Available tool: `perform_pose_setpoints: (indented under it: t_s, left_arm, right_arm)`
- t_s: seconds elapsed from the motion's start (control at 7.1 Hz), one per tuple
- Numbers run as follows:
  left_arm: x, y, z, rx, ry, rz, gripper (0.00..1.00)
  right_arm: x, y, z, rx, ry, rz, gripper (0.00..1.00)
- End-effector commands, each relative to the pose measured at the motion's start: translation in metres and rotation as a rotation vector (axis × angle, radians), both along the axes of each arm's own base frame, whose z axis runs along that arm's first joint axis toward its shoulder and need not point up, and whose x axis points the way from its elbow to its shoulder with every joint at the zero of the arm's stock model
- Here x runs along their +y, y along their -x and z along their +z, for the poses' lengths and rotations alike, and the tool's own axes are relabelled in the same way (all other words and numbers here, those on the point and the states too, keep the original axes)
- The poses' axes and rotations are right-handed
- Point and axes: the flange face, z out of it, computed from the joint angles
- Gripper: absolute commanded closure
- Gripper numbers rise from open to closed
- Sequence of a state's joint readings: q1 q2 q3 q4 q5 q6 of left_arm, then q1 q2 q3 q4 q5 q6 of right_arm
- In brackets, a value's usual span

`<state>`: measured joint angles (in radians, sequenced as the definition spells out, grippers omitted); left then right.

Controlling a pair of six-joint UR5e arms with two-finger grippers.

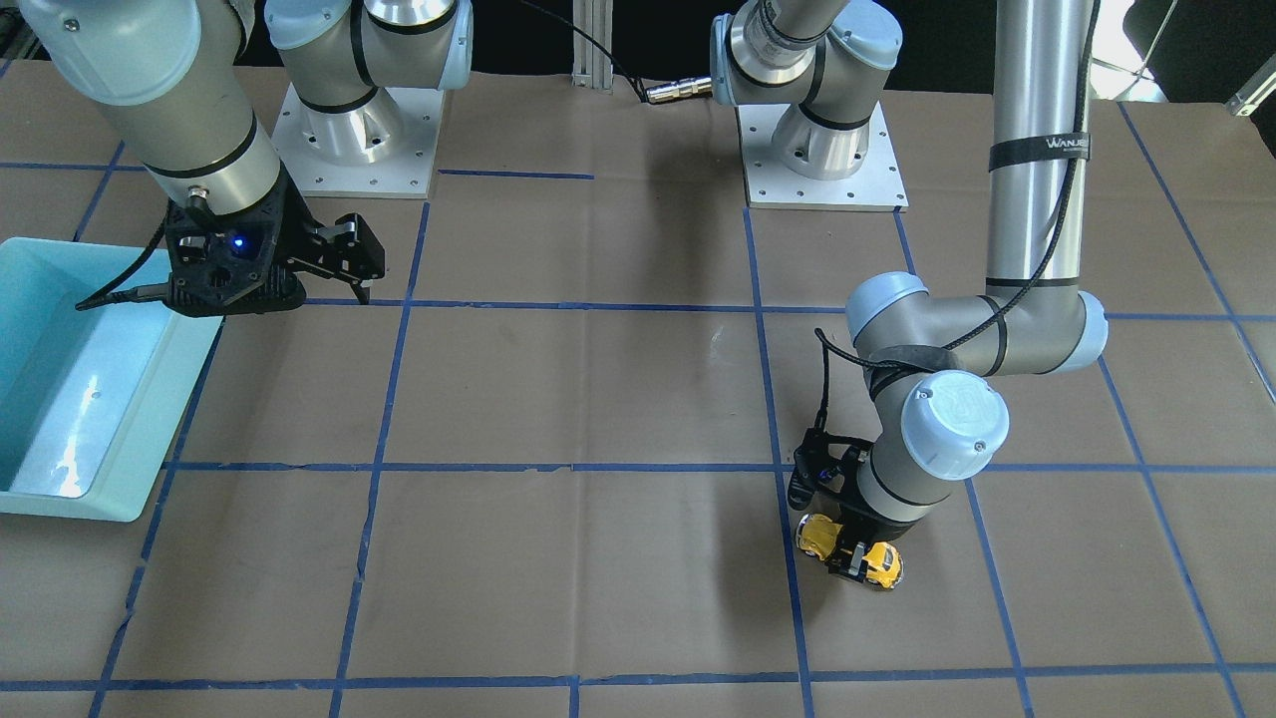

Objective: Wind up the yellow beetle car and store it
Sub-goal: 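Keep dragging the car backward along the table with the left gripper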

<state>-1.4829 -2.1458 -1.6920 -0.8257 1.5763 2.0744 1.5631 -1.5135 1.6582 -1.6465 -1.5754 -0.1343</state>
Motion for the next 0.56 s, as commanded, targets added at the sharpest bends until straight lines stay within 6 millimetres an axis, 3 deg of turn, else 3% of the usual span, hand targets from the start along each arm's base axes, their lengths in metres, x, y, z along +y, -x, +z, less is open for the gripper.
perform_pose_setpoints:
  t_s: [0.0, 0.42]
  left_arm:
    - [-0.001, -0.017, -0.002, 0.000, -0.003, 0.000, 1.00]
    - [-0.004, -0.028, -0.001, 0.002, 0.000, -0.003, 1.00]
  right_arm:
    - [0.000, 0.000, 0.000, 0.000, 0.002, 0.001, 0.00]
    - [0.000, 0.000, 0.000, 0.000, 0.000, 0.001, 0.00]
